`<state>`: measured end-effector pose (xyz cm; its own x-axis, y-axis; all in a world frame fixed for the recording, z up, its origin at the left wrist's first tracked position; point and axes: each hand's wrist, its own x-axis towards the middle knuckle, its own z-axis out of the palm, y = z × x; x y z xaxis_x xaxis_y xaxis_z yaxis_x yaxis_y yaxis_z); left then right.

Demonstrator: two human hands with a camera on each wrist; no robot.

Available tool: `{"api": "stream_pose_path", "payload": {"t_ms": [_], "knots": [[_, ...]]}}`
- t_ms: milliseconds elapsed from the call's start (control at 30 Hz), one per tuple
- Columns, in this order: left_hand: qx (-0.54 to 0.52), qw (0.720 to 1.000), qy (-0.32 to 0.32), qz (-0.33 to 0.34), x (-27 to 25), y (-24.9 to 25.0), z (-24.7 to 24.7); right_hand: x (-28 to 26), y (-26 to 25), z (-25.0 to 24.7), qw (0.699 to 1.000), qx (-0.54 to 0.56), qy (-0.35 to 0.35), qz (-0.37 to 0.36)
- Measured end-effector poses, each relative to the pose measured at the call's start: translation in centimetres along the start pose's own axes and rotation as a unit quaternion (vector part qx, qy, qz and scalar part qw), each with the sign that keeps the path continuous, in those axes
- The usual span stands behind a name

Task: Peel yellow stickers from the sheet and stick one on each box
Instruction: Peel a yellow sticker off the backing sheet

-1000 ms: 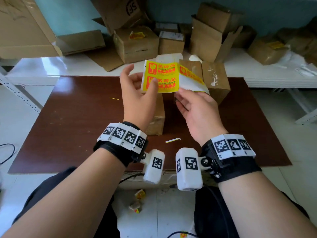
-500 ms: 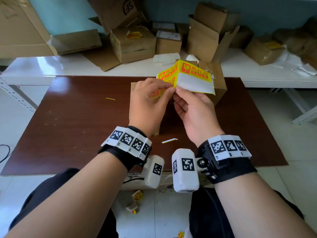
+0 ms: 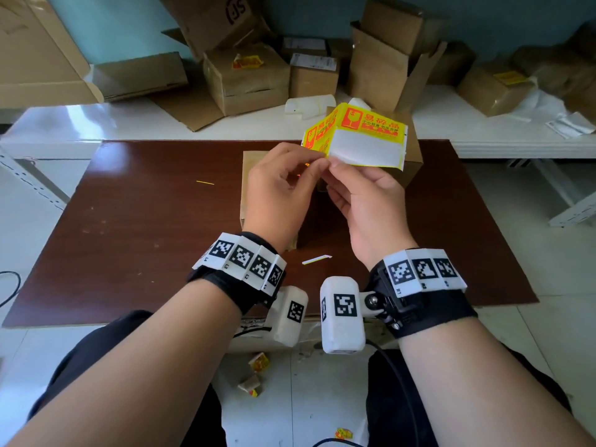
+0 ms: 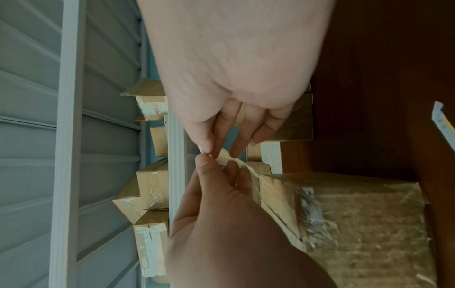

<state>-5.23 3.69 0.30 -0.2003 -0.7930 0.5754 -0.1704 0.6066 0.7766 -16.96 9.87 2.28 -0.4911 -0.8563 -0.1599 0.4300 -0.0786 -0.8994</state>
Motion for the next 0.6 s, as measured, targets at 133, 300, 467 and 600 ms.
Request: {"api": "stream_pose_path", "payload": {"t_ms": [133,300,467,600], "knots": [[-0.012,1.000,0.009,-0.007,0.16,-0.42,-0.13,-0.03,0.14,0.37,1.000,0.013,-0.005,-0.002],[-0.006,1.000,0.011,-0.007,0.09,-0.39,-0.23,-0.12,0.31,0.67,1.000,0.028,-0.012,0.000],[0.001,1.000,0.009,0.001,0.00,-0.18,-0.17,-0.27,0.04,0.58,1.000,0.018,-0.025,0.002],[0.001,1.000,0.012,-0.003,-0.13,0.14,-0.09,-0.21,0.32,0.65,1.000,0.020,-0.017,-0.002]]}}
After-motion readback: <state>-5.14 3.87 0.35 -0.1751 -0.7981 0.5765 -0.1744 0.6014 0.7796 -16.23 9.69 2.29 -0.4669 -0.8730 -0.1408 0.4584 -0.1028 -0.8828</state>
